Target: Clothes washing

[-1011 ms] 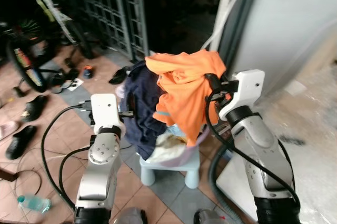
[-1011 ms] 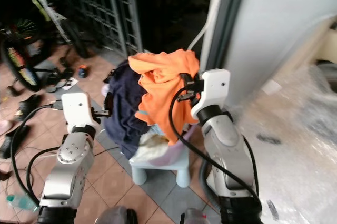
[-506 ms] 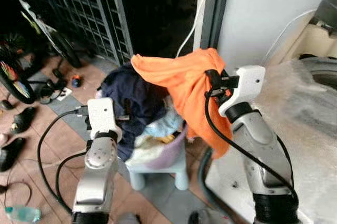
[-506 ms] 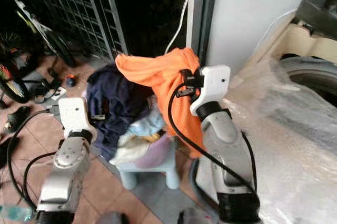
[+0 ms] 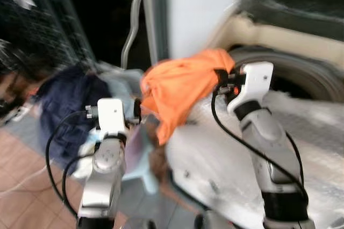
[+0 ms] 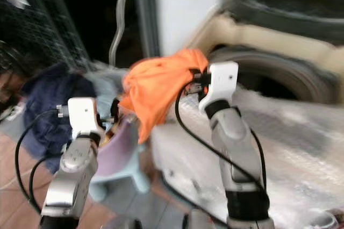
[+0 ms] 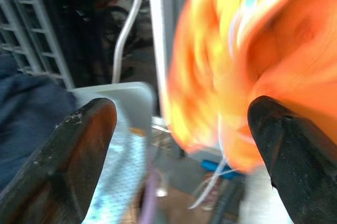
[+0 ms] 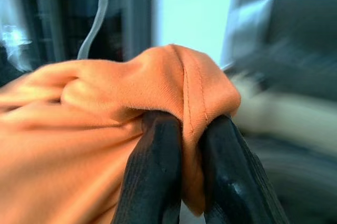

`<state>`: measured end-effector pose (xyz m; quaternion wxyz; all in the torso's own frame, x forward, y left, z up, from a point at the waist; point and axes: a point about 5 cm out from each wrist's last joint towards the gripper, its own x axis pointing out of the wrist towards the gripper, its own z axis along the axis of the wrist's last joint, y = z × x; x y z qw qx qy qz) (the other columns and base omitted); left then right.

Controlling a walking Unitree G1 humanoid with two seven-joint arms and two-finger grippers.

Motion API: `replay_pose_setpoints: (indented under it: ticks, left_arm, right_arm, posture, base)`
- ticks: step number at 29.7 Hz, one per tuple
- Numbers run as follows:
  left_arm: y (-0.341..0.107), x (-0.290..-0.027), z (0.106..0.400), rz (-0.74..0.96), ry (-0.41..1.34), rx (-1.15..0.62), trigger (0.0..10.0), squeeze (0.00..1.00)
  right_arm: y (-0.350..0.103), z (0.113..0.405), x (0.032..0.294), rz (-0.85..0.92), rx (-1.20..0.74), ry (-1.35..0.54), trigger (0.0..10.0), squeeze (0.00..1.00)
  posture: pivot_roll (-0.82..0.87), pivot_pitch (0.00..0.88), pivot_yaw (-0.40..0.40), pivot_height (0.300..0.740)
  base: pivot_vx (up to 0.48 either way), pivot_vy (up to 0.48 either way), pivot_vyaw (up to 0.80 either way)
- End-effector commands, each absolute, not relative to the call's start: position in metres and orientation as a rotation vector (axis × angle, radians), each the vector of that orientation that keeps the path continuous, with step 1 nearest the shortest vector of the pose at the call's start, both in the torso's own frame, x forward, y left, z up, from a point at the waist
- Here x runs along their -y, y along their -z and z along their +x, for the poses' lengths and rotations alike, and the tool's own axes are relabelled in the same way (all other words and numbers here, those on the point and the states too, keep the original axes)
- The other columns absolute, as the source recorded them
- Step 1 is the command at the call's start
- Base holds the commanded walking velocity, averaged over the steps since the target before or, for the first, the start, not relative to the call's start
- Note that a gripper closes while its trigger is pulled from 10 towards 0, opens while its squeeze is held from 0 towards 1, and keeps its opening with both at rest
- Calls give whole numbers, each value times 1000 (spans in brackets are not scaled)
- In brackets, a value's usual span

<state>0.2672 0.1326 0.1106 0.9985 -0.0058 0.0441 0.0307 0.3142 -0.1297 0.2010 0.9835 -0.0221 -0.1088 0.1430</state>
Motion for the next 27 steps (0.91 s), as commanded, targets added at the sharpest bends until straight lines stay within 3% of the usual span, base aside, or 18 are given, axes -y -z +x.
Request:
replay_pose_setpoints:
  ticks: [1,7,11,17,21,22,27]
  left_arm:
    - [-113,-136,267,-20,-81,-82,10000,0]
    - [-114,-135,271,-19,-72,-74,10000,0]
    - [-115,-132,272,-22,-70,-68,10000,0]
    - [-116,-135,272,-29,-99,-61,10000,0]
    - [-114,-137,269,-29,-117,-70,10000,0]
    - [-114,-137,270,-30,-117,-70,10000,0]
    - [-116,-137,275,-26,-101,-63,10000,0]
  right_arm:
    - [-224,324,139,-54,318,-247,10000,0]
    - [-284,374,168,-136,419,-103,10000,0]
    - [-327,393,177,-93,482,-13,10000,0]
    - [-308,408,155,-126,382,-127,10000,0]
    - [-258,407,139,-92,230,-278,10000,0]
    - [-252,405,138,-83,218,-297,10000,1000]
    - [-223,384,147,-93,205,-288,10000,1000]
  posture:
    - [-39,0,81,740]
    - [-39,0,78,740]
    - [-38,0,70,740]
    - [-19,0,45,740]
    - [-15,0,43,740]
    - [-20,0,50,740]
    - [-36,0,59,740]
  base:
    - [0,0,-800]
    - [0,0,-800]
    - [0,0,-400]
    - [0,0,0]
    - [0,0,0]
    - [0,0,0]
    - [0,0,0]
